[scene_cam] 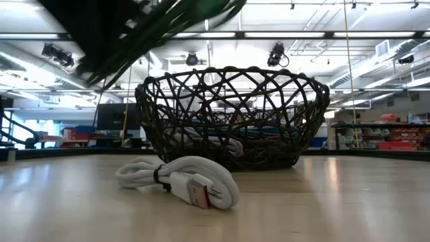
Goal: Pick and place USB-C Cables
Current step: Put the green charger cable into the black mesh basket
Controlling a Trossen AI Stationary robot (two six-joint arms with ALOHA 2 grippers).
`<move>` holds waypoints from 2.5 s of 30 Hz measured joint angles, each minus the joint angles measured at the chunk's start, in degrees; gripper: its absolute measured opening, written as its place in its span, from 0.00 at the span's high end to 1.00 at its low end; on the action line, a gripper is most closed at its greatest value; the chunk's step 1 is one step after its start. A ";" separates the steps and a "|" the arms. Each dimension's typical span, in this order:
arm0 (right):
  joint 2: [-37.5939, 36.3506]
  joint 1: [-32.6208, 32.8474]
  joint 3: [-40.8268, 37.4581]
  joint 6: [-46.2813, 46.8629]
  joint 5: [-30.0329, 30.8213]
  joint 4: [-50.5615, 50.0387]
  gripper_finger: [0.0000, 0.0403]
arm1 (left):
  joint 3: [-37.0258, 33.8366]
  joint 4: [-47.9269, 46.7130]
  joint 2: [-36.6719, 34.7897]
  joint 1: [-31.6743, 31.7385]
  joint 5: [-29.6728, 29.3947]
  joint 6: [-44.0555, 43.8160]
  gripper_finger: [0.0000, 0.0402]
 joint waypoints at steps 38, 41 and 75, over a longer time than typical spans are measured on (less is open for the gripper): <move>0.00 -0.12 0.00 1.44 -1.60 0.04 0.74 | 22.55 -11.21 3.81 36.44 4.74 5.68 0.93; 0.00 -0.11 0.00 1.42 -1.53 0.06 0.74 | 22.52 -12.67 6.98 36.23 6.72 6.66 0.93; 0.00 -0.11 0.00 -0.59 -1.51 -0.46 0.75 | 22.52 -16.47 18.20 35.90 4.91 6.36 0.77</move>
